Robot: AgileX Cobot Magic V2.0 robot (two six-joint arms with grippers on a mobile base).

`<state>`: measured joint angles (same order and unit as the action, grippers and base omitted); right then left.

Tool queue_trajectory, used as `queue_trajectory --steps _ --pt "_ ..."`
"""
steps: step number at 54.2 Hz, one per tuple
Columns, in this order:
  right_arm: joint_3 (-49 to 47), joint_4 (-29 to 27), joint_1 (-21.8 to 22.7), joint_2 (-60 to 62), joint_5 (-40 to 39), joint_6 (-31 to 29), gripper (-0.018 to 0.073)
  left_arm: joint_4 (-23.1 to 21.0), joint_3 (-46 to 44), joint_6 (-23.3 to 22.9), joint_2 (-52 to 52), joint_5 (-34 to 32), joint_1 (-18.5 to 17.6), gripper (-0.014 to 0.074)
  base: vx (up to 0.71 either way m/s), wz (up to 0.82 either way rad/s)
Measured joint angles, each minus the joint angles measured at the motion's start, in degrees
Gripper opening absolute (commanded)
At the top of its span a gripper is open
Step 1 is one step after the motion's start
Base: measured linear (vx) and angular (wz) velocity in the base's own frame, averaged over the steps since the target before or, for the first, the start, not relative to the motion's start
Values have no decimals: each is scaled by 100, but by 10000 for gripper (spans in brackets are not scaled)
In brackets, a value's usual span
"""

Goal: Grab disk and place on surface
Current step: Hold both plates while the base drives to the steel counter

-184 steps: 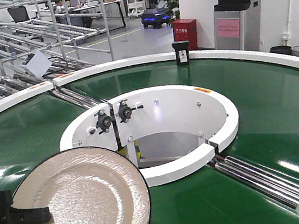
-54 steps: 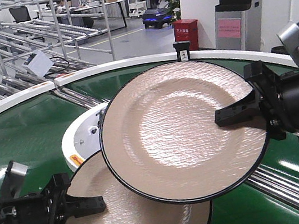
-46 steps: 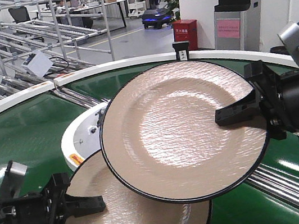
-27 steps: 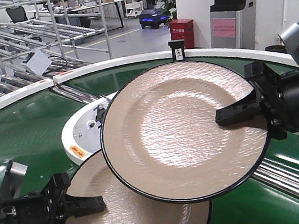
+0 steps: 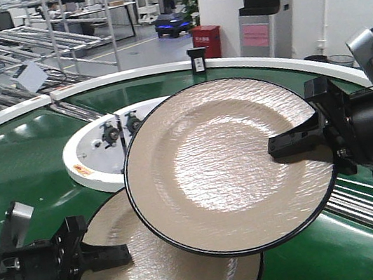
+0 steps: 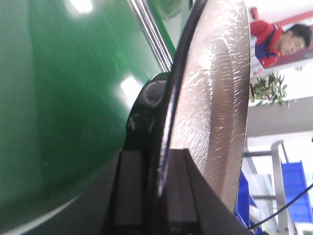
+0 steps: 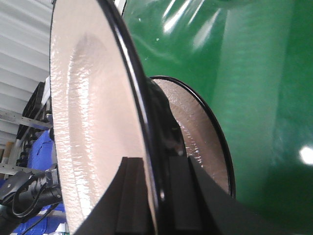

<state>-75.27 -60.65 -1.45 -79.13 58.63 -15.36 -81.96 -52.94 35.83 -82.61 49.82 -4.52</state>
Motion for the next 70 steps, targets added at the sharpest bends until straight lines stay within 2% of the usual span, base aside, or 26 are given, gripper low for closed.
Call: queue_trajectory --steps 22,70 --pt "0 0 0 0 0 0 -5 0 0 0 0 -2 0 1 -27 -40" --pt "0 0 0 0 6 0 -5 0 0 0 0 -2 0 1 -13 -67"
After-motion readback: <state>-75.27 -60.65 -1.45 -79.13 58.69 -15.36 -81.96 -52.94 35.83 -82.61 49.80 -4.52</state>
